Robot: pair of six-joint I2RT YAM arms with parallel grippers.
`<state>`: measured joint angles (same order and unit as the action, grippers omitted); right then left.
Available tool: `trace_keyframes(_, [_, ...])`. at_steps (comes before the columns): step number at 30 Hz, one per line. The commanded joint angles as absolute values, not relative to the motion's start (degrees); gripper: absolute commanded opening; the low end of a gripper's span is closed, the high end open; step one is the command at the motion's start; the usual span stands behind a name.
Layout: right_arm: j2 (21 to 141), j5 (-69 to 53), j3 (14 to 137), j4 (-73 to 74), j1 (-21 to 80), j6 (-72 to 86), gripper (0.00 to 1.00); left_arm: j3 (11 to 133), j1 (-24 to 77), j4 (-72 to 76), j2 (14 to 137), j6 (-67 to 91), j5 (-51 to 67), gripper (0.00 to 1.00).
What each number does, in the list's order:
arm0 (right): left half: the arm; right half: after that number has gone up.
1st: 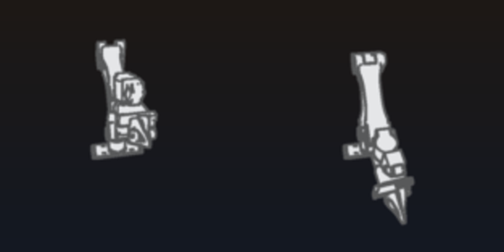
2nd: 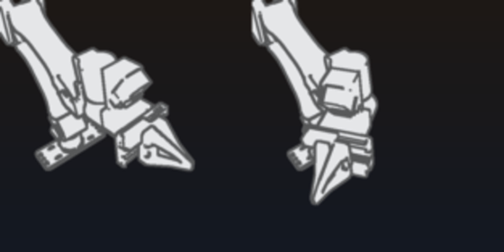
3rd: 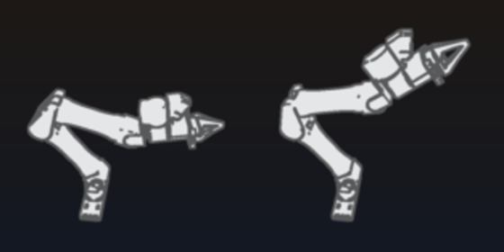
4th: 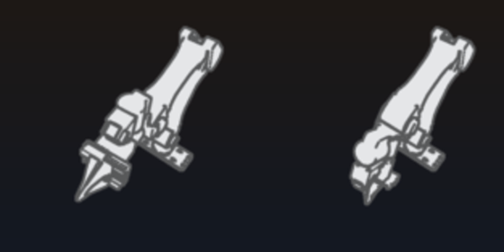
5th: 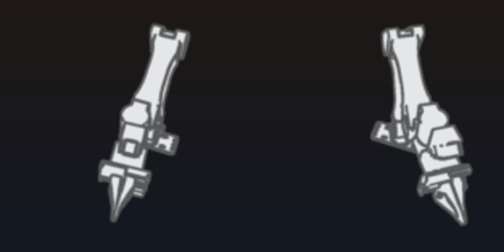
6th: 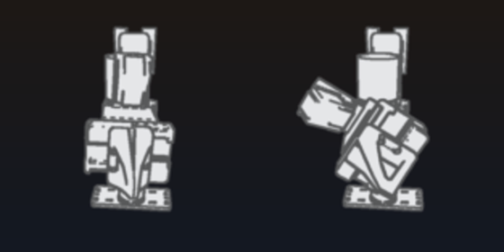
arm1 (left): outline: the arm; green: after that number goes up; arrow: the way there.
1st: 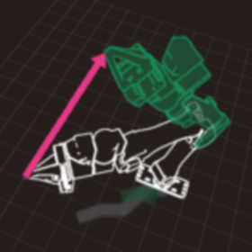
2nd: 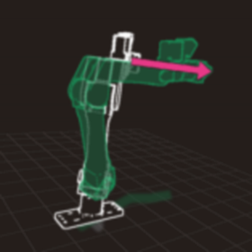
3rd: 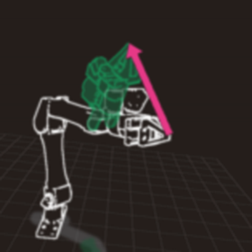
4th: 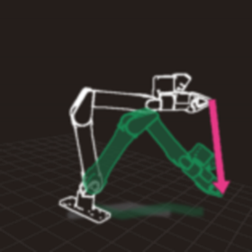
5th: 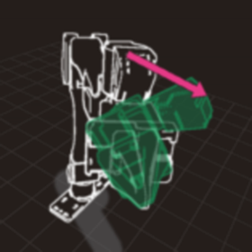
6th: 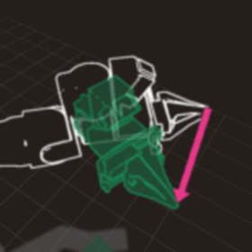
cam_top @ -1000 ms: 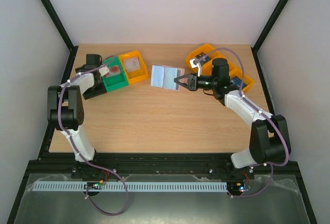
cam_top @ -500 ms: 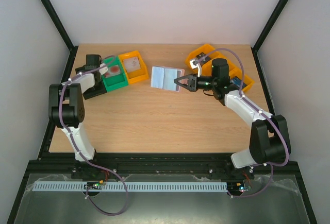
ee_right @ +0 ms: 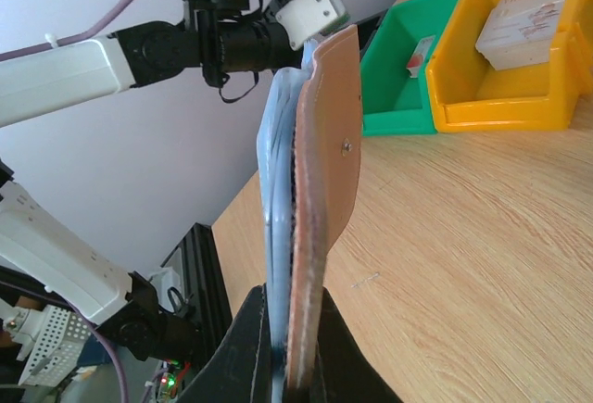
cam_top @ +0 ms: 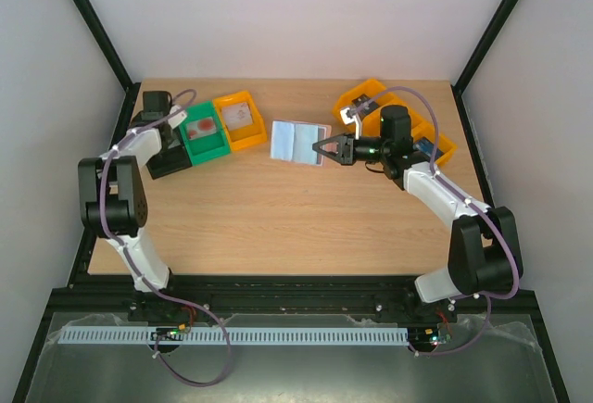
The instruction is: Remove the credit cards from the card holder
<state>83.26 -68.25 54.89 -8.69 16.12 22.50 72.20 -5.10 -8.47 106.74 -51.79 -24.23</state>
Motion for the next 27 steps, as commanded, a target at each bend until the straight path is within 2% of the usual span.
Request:
trace_keyframes(1, [81.8,-70.0,57.1,-8.4,15.8,22.5,0.02,75.4,-5.7,-11.7,101.7,-48.7,-21.7,0.72])
trace_keyframes(3, [81.8,-69.8,57.0,-7.9,15.9,22.5,0.02,77.4,-5.6,-15.4,98.9,-45.7,-17.5,0.73])
trace_keyframes(5, [81.8,-69.8,56.9,-7.5,16.1,22.1,0.02,80.5,-5.6,-21.1,94.9,-39.9,-7.7,0.77])
trace_keyframes(10, [81.8,-68.7,57.1,-7.6,19.4,21.2,0.01,81.4,-4.2,-34.3,83.9,-31.3,30.9,0.98])
trace_keyframes(13, [81.5,-68.0,57.6,-8.7,22.1,20.7,0.02,78.3,1.2,-37.2,80.1,-27.8,47.5,0.99])
trace_keyframes(18, [79.0,-67.4,56.8,-13.5,25.0,22.3,0.02,77.1,10.9,-42.8,81.7,-25.5,56.2,0.99])
trace_keyframes(27, [74.0,-71.2,53.3,-20.0,28.3,22.5,0.02,68.8,12.5,-37.3,80.3,-22.3,65.6,0.99])
